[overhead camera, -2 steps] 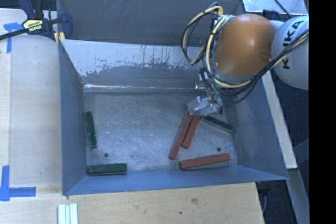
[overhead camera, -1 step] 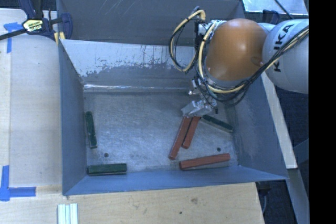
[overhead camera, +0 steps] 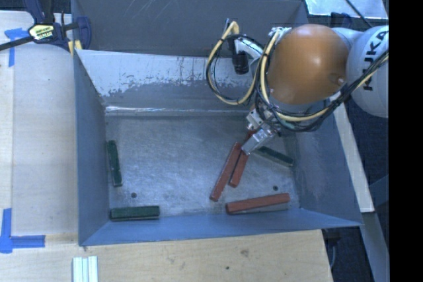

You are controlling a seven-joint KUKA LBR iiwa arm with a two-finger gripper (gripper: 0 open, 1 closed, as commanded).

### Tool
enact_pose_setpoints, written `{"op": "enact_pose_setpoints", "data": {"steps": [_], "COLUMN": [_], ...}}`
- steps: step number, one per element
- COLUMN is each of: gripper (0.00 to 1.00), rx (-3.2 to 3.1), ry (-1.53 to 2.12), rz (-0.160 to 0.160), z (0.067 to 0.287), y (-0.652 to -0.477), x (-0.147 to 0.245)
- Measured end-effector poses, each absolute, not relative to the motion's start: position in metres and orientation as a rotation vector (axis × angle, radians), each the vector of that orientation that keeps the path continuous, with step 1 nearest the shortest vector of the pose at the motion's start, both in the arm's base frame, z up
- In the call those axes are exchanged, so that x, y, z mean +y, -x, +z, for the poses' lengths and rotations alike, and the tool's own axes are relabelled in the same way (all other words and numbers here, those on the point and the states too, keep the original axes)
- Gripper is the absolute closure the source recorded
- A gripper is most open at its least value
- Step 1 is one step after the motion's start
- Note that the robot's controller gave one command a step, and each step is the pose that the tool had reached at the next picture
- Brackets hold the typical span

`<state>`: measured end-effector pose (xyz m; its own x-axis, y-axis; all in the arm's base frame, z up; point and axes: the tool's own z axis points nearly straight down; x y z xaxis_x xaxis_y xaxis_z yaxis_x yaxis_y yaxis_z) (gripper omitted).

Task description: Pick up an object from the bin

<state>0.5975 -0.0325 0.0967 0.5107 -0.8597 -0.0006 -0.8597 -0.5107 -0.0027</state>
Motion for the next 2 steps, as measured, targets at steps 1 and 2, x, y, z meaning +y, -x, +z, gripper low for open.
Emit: {"op": "enact_pose_setpoints", "data": {"steps": [1, 2], "gripper": [1.0, 0.0], "rx": [1.563, 1.563], "ry": [2.726, 2.726], "rz": [0.002, 0.005], "z": [0.1096, 0.1088], "y": [-0.5856, -0.5857], "x": [-0.0523, -0.0515]}}
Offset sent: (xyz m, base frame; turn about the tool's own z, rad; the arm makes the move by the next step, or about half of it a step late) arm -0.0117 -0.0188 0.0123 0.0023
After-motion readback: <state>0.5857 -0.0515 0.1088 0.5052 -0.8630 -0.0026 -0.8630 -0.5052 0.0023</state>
